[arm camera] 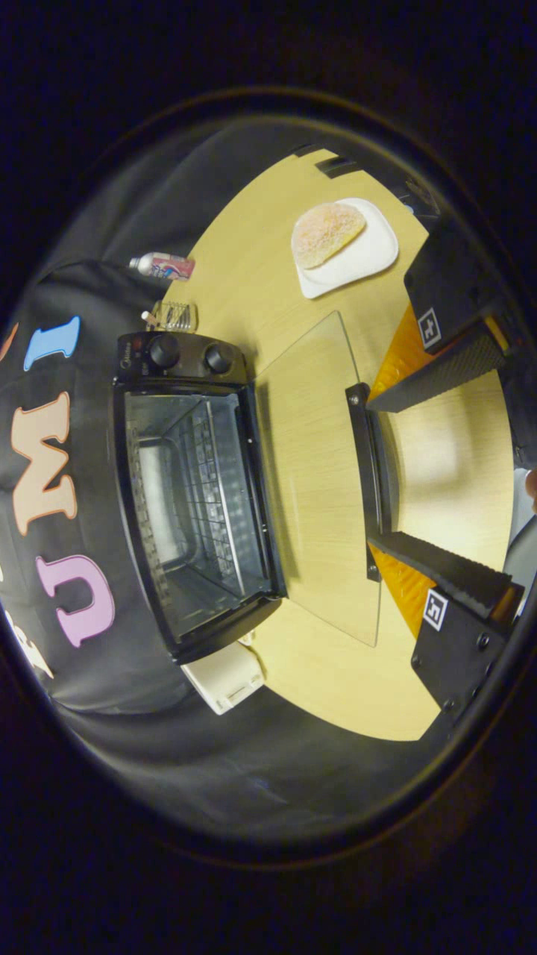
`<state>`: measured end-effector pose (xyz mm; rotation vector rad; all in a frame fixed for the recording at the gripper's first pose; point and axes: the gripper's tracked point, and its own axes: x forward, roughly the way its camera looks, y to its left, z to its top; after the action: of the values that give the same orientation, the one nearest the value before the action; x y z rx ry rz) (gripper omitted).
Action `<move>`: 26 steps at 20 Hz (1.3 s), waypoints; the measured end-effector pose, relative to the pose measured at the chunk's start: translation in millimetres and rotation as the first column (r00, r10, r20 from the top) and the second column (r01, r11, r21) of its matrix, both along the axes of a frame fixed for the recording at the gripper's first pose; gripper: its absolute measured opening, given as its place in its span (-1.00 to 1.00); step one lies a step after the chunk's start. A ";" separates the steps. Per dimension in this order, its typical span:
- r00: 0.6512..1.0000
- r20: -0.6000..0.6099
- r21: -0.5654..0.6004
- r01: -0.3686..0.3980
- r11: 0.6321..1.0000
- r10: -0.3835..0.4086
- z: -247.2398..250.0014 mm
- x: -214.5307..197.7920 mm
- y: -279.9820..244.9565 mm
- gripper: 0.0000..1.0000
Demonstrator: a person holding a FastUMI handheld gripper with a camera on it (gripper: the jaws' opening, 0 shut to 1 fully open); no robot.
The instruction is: Open the toaster oven, put the food inside, and close the toaster oven door.
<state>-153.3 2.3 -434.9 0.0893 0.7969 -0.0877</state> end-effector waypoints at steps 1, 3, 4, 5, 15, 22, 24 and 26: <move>1.000 -0.017 -0.015 0.003 1.000 -0.003 -6.2 -0.9 -1.3 1.00; 1.000 0.001 -0.028 -0.016 0.999 0.016 -3.9 7.8 5.2 1.00; 1.000 0.003 -0.060 -0.019 0.998 0.019 -0.9 12.7 3.2 1.00; 1.000 0.002 -0.091 -0.014 0.996 0.014 -0.3 14.1 -0.7 1.00; 1.000 -0.016 -0.102 0.014 0.995 -0.016 -5.2 14.8 -4.3 1.00; 0.997 0.073 -0.183 0.005 0.983 0.008 36.2 40.8 -24.3 1.00; 0.994 0.106 -0.218 0.031 0.975 -0.008 53.2 51.4 -40.8 0.99; 0.991 0.130 -0.260 0.074 0.963 -0.042 66.5 57.3 -67.1 0.99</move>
<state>-96.0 -64.7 -368.3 -0.1343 0.6529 -0.2415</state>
